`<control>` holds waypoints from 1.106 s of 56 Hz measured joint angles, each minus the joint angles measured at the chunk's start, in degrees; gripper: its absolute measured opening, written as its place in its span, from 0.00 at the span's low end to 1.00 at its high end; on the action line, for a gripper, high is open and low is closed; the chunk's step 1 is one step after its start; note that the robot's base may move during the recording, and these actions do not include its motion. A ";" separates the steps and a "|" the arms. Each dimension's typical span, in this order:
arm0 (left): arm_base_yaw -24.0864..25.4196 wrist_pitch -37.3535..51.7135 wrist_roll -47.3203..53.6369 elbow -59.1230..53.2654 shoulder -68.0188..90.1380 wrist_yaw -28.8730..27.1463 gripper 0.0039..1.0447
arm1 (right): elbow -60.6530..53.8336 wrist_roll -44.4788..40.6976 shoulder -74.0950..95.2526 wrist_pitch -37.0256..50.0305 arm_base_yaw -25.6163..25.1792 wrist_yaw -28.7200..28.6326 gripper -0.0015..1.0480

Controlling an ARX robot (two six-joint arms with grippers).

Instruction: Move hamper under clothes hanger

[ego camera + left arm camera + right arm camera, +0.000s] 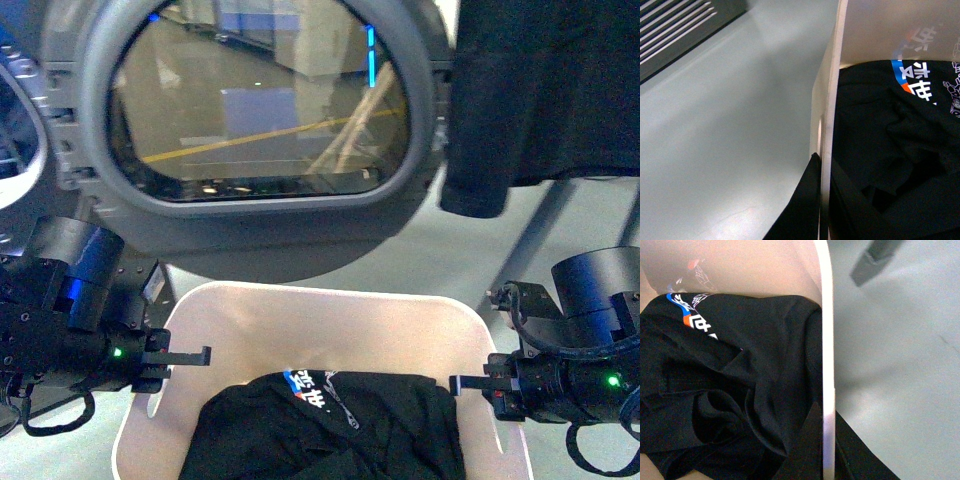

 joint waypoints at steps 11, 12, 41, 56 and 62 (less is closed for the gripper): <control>-0.13 0.00 0.00 0.00 0.00 0.17 0.04 | 0.00 0.00 0.09 0.00 -0.04 0.20 0.03; -0.13 0.00 0.00 0.00 0.00 0.15 0.04 | 0.00 -0.02 0.09 0.00 -0.04 0.17 0.03; -0.17 0.00 0.00 0.00 -0.11 0.17 0.04 | 0.00 0.00 0.11 0.00 -0.13 0.17 0.03; -0.17 0.00 0.00 0.00 -0.11 0.15 0.04 | 0.00 0.00 0.20 0.00 -0.13 0.02 0.03; -0.20 0.00 0.00 0.00 -0.11 0.15 0.04 | 0.02 0.00 0.20 0.00 -0.13 0.15 0.03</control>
